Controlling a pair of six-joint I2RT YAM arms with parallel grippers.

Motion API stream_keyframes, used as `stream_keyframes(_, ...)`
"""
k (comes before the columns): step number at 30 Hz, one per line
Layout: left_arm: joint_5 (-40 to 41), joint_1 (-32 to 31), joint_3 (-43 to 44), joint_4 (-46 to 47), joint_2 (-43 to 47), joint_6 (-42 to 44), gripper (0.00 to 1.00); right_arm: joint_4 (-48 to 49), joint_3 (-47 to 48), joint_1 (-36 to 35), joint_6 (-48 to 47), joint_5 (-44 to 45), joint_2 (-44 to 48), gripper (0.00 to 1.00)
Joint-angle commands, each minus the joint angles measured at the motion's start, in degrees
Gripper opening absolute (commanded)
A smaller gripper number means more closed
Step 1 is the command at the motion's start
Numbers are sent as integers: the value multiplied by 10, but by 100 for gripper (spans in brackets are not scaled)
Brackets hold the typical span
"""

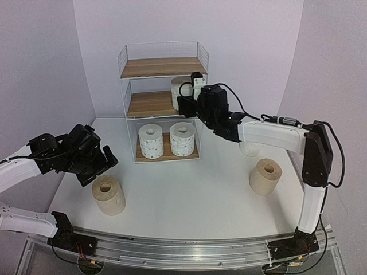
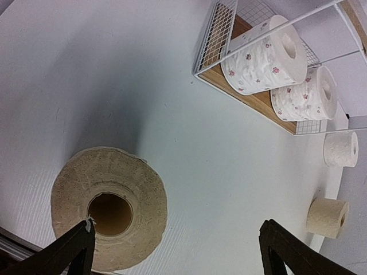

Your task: Place and organize the paper towels onto the shelf

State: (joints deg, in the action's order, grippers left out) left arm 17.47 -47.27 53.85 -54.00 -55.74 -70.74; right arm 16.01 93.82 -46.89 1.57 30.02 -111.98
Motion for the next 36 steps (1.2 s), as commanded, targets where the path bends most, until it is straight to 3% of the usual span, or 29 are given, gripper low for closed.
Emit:
stream_keyframes(1, -7, -1, -6, 8, 17, 0, 100, -11, 5, 0, 16, 16, 46, 84)
stream_keyframes(14, -16, -1, -9, -3, 20, -11, 100, -69, -52, -11, 75, -9, 120, 90)
stream_keyframes(27, -52, -1, -26, -132, 6, -92, 99, -89, -249, -13, 140, -233, 272, 92)
stream_keyframes(30, -60, -1, -29, -90, 12, -77, 100, -118, -281, -13, 149, -206, 295, 93)
stream_keyframes(34, -65, -1, -18, -46, 13, -52, 99, -260, -279, 2, 146, -110, 301, 97)
stream_keyframes(36, -65, -1, -10, -42, 5, -44, 99, -322, -281, 40, 167, -105, 299, 98)
